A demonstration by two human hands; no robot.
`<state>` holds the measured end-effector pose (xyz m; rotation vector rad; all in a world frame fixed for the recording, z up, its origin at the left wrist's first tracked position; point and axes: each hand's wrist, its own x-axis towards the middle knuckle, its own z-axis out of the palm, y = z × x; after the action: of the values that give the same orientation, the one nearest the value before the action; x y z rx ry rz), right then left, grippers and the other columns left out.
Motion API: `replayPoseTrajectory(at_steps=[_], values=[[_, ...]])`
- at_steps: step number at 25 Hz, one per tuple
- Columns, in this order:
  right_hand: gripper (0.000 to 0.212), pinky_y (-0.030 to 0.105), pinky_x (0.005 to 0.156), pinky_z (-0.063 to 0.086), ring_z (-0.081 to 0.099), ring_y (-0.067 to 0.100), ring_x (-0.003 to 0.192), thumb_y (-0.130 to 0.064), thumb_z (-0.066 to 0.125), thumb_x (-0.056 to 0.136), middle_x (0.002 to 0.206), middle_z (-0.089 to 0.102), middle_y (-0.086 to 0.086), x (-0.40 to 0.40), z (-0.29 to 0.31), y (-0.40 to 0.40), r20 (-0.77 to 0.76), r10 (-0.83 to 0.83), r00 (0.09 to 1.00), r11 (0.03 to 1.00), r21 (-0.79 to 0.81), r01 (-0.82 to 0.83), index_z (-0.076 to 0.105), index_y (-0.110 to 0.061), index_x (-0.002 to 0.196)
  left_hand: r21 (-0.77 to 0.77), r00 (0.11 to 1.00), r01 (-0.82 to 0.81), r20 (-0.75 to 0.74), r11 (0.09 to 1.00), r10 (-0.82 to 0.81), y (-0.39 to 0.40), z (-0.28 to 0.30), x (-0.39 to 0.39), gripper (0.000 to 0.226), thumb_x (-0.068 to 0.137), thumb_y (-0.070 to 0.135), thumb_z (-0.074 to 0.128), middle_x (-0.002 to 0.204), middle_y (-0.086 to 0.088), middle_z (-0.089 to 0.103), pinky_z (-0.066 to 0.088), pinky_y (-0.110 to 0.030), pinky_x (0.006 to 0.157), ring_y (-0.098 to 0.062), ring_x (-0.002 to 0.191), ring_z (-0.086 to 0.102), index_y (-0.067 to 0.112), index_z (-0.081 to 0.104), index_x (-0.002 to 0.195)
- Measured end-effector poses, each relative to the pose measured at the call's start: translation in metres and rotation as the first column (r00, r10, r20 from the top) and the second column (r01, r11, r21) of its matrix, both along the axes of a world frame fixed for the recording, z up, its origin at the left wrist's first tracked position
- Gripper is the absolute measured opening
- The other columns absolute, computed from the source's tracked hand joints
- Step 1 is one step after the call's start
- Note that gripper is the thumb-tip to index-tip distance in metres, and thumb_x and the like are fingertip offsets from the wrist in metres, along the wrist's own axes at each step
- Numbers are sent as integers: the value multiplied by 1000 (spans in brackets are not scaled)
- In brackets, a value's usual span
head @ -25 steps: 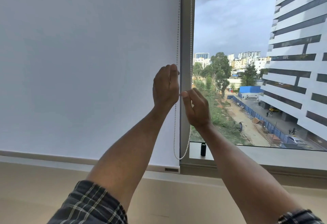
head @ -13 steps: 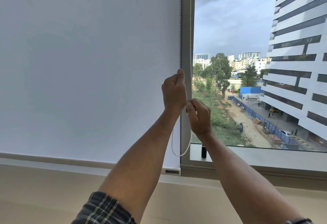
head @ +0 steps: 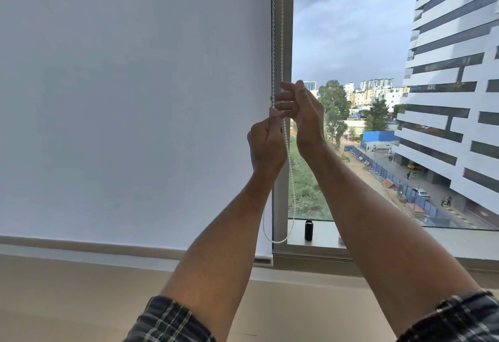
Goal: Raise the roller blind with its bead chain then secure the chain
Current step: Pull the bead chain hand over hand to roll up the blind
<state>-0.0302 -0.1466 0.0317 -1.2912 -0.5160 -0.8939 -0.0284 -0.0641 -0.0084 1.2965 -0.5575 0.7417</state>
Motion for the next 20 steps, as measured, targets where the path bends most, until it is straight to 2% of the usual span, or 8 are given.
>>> replayPoseTrajectory(at_steps=[4, 8, 10, 12, 15, 18, 20], values=[[55, 37, 74, 58, 73, 33, 78, -42, 43, 105, 93, 75, 22, -3, 39, 8, -147, 203, 968, 968, -120, -221, 66, 4, 123, -3, 1000, -30, 5, 1000, 30, -6, -2, 1, 57, 106, 29, 45, 44, 9, 34, 22, -32, 49, -10, 45, 30, 1, 42, 55], [66, 38, 73, 58, 71, 34, 76, -53, 32, 108, 90, 75, 20, -12, 64, 22, -317, 286, 904, 915, -190, -356, 65, 1, 126, -10, 999, -48, -14, 999, 48, -10, -4, 1, 58, 107, 26, 45, 48, -9, 35, 24, -41, 50, -14, 46, 31, -2, 40, 57], [65, 38, 71, 58, 69, 31, 70, -56, 34, 106, 83, 73, 16, -15, 66, 27, -342, 270, 900, 919, -187, -346, 68, -2, 118, -18, 997, -65, -30, 998, 65, -12, -7, -1, 58, 107, 27, 45, 50, -20, 38, 26, -43, 49, -16, 47, 32, -5, 41, 58], [61, 36, 63, 54, 61, 26, 59, -57, 39, 105, 71, 66, 11, -15, 66, 30, -344, 257, 903, 939, -134, -318, 69, -4, 107, -2, 995, -82, -56, 997, 81, -14, -13, -1, 59, 107, 27, 45, 52, -24, 40, 28, -44, 50, -16, 47, 32, -4, 40, 57], [57, 28, 54, 44, 47, 20, 49, -58, 43, 103, 62, 53, 6, -15, 64, 32, -347, 262, 900, 951, -65, -302, 67, -7, 99, 55, 992, -103, -67, 993, 106, -13, -30, -2, 59, 108, 27, 42, 47, -15, 34, 29, -39, 53, -16, 44, 29, 7, 30, 54], [55, 23, 47, 31, 35, 15, 45, -59, 45, 102, 59, 44, 2, -13, 60, 32, -356, 267, 896, 956, -22, -293, 65, -8, 97, 64, 991, -109, -72, 992, 113, -13, -49, -2, 59, 108, 27, 40, 48, -18, 31, 27, -43, 50, -16, 44, 26, 6, 28, 55], [53, 22, 45, 22, 26, 12, 45, -60, 46, 101, 58, 38, -3, -12, 55, 33, -375, 244, 894, 964, -4, -265, 64, -11, 95, 74, 989, -106, -100, 992, 113, -14, -59, -6, 59, 108, 27, 39, 46, -8, 28, 27, -43, 49, -14, 44, 25, 12, 26, 52]])
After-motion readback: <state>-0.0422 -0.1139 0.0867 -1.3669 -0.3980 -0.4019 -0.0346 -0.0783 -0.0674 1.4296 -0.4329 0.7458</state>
